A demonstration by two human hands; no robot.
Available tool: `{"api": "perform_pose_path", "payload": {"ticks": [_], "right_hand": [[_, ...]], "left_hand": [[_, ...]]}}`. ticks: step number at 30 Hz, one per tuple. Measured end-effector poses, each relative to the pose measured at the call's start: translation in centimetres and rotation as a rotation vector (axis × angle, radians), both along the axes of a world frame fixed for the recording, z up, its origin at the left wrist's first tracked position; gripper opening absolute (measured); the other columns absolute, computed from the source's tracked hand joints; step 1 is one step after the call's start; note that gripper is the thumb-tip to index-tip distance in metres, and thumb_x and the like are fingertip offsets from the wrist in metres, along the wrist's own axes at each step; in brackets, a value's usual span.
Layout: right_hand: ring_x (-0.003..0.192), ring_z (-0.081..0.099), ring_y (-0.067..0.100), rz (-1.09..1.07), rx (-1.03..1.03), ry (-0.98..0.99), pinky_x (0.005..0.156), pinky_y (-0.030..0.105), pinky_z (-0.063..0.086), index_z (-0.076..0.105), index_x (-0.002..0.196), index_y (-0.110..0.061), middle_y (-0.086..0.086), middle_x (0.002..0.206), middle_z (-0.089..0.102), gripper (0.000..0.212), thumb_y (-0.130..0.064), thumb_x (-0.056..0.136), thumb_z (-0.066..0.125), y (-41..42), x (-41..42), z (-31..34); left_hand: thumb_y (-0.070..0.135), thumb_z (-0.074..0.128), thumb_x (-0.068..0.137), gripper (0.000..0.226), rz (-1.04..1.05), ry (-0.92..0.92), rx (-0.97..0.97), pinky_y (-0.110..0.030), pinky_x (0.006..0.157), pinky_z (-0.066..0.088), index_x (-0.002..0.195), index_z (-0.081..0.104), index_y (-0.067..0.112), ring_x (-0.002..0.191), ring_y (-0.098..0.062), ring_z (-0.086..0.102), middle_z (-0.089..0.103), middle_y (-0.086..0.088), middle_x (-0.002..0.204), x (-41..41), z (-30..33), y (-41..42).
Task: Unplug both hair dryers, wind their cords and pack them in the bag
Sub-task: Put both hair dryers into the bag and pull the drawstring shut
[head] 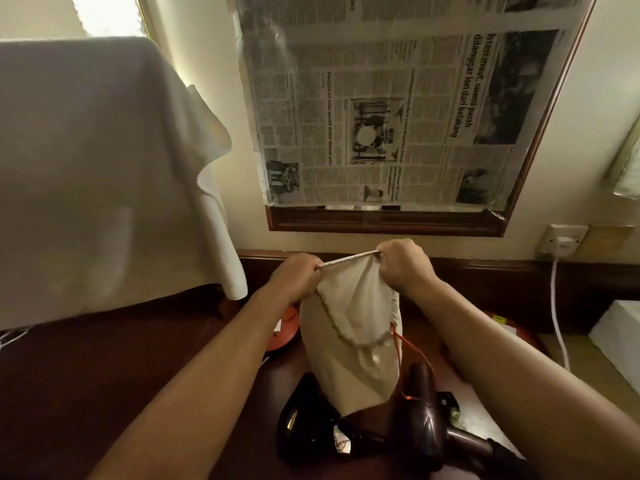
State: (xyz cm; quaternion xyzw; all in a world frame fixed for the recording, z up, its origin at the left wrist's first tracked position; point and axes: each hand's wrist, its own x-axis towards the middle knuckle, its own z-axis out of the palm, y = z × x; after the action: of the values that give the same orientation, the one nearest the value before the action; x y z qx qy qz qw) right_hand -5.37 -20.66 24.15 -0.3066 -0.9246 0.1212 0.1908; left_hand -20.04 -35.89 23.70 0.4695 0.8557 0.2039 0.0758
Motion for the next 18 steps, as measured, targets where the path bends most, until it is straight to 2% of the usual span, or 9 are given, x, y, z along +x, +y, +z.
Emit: {"api": "perform_pose_path", "payload": {"ticks": [2, 5, 6, 8, 10, 12, 15, 16, 18], "right_hand": [[0.064, 0.055, 0.030, -0.034, -0.003, 0.019, 0.053, 0.028, 0.036, 0.054, 0.058, -0.010, 0.005, 0.064, 0.055, 0.018, -0.004, 0.074, 0.051, 1.3, 0.7, 0.3], [0.063, 0.056, 0.026, -0.024, -0.017, 0.025, 0.048, 0.026, 0.034, 0.056, 0.057, -0.013, 0.002, 0.062, 0.057, 0.020, -0.005, 0.075, 0.052, 2.6, 1.0, 0.7], [0.064, 0.057, 0.024, -0.012, -0.022, 0.030, 0.049, 0.025, 0.036, 0.058, 0.060, -0.013, 0.003, 0.065, 0.059, 0.020, -0.006, 0.077, 0.050, 2.6, 0.8, 0.7], [0.069, 0.059, 0.024, 0.026, -0.042, 0.032, 0.054, 0.028, 0.042, 0.060, 0.063, -0.014, 0.004, 0.070, 0.062, 0.022, -0.009, 0.081, 0.047, 2.4, 0.3, 0.6], [0.075, 0.061, 0.024, 0.086, -0.070, 0.017, 0.063, 0.033, 0.050, 0.065, 0.071, -0.012, 0.005, 0.077, 0.066, 0.022, -0.013, 0.083, 0.046, 1.9, -0.2, 0.6], [0.079, 0.061, 0.024, 0.143, -0.104, 0.016, 0.070, 0.036, 0.052, 0.069, 0.080, -0.009, 0.007, 0.082, 0.068, 0.023, -0.013, 0.083, 0.047, 1.5, -0.4, 0.5], [0.079, 0.060, 0.024, 0.161, -0.129, 0.025, 0.070, 0.037, 0.051, 0.068, 0.080, -0.007, 0.007, 0.081, 0.067, 0.020, -0.012, 0.082, 0.049, 1.2, -0.6, -0.1], [0.078, 0.059, 0.024, 0.153, -0.130, 0.017, 0.069, 0.038, 0.051, 0.067, 0.079, -0.008, 0.006, 0.082, 0.066, 0.019, -0.012, 0.081, 0.049, 1.3, -0.5, -0.5], [0.080, 0.058, 0.023, 0.127, -0.121, -0.034, 0.068, 0.037, 0.051, 0.066, 0.081, -0.012, 0.003, 0.087, 0.062, 0.015, -0.009, 0.079, 0.051, 1.6, -0.2, -1.3]], "left_hand": [[0.008, 0.047, 0.087, 0.023, 0.056, 0.032, 0.024, -0.032, 0.068, 0.045, 0.089, 0.070, 0.007, 0.088, -0.029, 0.062, 0.068, -0.012, 0.090, -1.0, -0.2, -0.9], [0.010, 0.050, 0.088, 0.030, 0.037, 0.022, 0.005, -0.034, 0.082, 0.047, 0.111, 0.069, 0.011, 0.103, -0.028, 0.060, 0.068, -0.011, 0.111, -2.0, -0.4, -1.0], [0.015, 0.055, 0.089, 0.034, -0.013, 0.006, -0.041, -0.034, 0.089, 0.045, 0.121, 0.065, 0.013, 0.112, -0.028, 0.057, 0.064, -0.011, 0.120, -1.8, -0.4, -0.6], [0.030, 0.066, 0.086, 0.061, -0.106, -0.032, -0.143, -0.035, 0.104, 0.037, 0.141, 0.045, 0.017, 0.128, -0.030, 0.044, 0.048, -0.014, 0.137, -0.4, -0.5, 0.3], [0.044, 0.071, 0.080, 0.084, -0.126, -0.106, -0.154, -0.042, 0.111, 0.031, 0.149, 0.029, 0.022, 0.134, -0.031, 0.037, 0.040, -0.014, 0.143, 1.0, -0.5, 1.5], [0.050, 0.070, 0.079, 0.080, -0.098, -0.116, -0.103, -0.041, 0.105, 0.039, 0.145, 0.036, 0.021, 0.125, -0.028, 0.048, 0.052, -0.012, 0.134, 1.9, -0.6, 2.8], [0.031, 0.058, 0.089, 0.027, -0.057, 0.001, -0.006, -0.034, 0.083, 0.048, 0.108, 0.066, 0.012, 0.100, -0.027, 0.062, 0.068, -0.011, 0.104, 2.4, -1.1, 3.8], [0.024, 0.054, 0.090, 0.021, -0.021, 0.028, 0.067, -0.035, 0.076, 0.048, 0.096, 0.068, 0.010, 0.095, -0.028, 0.063, 0.069, -0.011, 0.097, 2.5, -1.3, 3.9], [0.018, 0.050, 0.090, 0.018, 0.095, 0.051, 0.233, -0.033, 0.067, 0.044, 0.090, 0.065, 0.008, 0.088, -0.027, 0.060, 0.065, -0.009, 0.092, 2.7, -1.5, 3.9]]}}
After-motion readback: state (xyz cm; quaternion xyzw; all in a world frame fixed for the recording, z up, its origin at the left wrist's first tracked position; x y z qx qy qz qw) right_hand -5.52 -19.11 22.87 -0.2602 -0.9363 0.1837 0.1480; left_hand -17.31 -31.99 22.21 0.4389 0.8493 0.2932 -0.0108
